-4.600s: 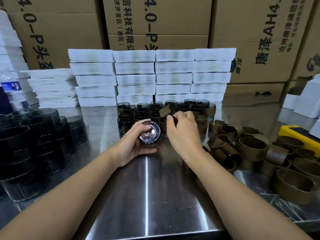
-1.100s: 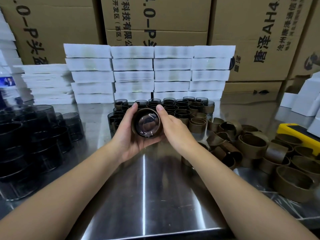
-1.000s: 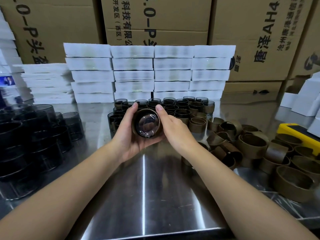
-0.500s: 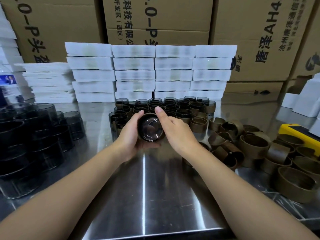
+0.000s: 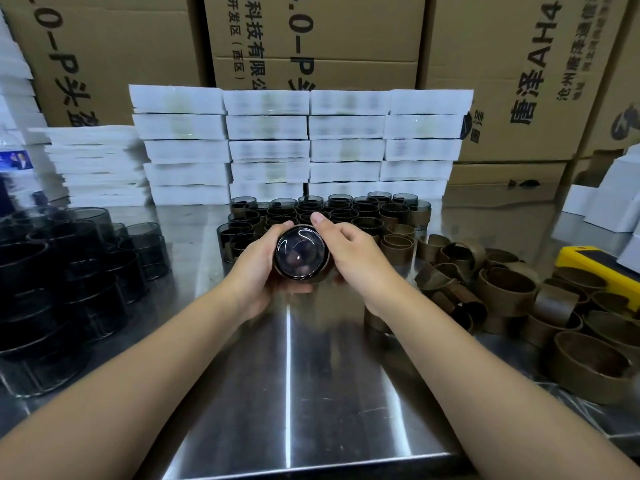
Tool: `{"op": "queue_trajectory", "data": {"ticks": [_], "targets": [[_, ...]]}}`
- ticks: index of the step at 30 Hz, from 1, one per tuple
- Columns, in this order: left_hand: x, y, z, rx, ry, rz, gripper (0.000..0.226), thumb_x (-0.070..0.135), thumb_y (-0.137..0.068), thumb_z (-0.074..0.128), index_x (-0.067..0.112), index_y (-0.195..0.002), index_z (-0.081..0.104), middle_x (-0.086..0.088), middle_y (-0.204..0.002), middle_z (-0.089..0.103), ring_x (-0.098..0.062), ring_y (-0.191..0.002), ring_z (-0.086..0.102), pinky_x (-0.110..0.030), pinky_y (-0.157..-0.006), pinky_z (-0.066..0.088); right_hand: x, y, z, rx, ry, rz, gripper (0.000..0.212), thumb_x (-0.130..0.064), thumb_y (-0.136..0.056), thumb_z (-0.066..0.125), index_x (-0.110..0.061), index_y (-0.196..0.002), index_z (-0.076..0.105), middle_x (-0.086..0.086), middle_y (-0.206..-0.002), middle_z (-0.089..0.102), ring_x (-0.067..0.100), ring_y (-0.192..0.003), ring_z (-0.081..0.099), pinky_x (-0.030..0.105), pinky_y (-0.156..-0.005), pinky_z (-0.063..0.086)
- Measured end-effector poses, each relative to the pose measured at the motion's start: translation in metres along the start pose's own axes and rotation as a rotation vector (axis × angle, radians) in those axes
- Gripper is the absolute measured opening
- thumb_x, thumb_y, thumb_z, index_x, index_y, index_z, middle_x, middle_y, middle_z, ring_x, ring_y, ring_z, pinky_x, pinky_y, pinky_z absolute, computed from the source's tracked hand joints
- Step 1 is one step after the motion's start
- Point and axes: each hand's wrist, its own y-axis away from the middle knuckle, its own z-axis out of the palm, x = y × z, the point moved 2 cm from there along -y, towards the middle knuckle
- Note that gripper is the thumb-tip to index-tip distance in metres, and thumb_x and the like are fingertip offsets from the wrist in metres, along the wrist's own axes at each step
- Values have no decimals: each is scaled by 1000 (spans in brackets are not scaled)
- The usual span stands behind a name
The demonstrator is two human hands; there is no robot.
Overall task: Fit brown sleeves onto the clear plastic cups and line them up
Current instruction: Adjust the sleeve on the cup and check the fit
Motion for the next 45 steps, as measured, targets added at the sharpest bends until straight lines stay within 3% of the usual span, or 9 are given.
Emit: {"op": "queue_trajectory", "data": {"ticks": [4, 13, 19, 24, 31, 42, 45], "targets": [[-1, -2, -2, -13, 0, -14, 38, 40, -94, 53, 30, -67, 77, -1, -68, 72, -14, -53, 67, -31, -45, 54, -3, 2, -1, -16, -77, -3, 36, -55, -86, 58, -19, -80, 63, -14, -54, 55, 1, -43, 48, 14, -40, 38], [-3, -3, -4, -29, 1, -7, 34, 40, -93, 55, 26, -70, 77, -2, -64, 68, -12, -50, 63, -31, -47, 54, -4, 3, -1, -13, -103, 0, 32, -51, -87, 59, -21, -79, 66, -16, -52, 57, -2, -43, 48, 13, -40, 37], [-3, -3, -5, -27, -11, 8, 25, 38, -95, 54, 20, -87, 69, -4, -69, 70, -15, -56, 67, -32, -46, 54, -5, 4, -1, -7, -108, 2, 29, -49, -88, 59, -22, -78, 65, -12, -61, 59, -3, -44, 49, 11, -40, 37], [-2, -3, -5, -22, -18, 8, 24, 37, -95, 54, 19, -89, 69, -4, -71, 72, -18, -59, 70, -31, -46, 54, -5, 5, -1, -15, -114, 9, 29, -47, -89, 58, -20, -84, 67, -10, -65, 60, -5, -43, 49, 10, -41, 37], [-3, -2, -5, -25, -28, 10, 25, 37, -94, 54, 18, -94, 70, -4, -72, 72, -17, -62, 71, -30, -46, 54, -4, 4, -1, -19, -116, 7, 26, -45, -90, 58, -22, -83, 67, -18, -59, 58, -9, -48, 51, 6, -45, 35], [-3, -2, -3, -43, -27, -1, 26, 37, -96, 51, 17, -97, 67, 2, -59, 66, -14, -57, 69, -30, -45, 54, -3, 2, -1, -17, -82, -13, 26, -47, -90, 57, -23, -86, 68, -18, -61, 58, -8, -50, 50, 6, -46, 35], [-2, -1, -3, -24, -20, -10, 26, 37, -95, 52, 17, -98, 68, -2, -69, 71, -16, -62, 71, -31, -45, 54, -3, 2, -1, -14, -81, -14, 26, -48, -89, 58, -25, -84, 68, -19, -59, 58, -8, -50, 51, 8, -46, 36]]}}
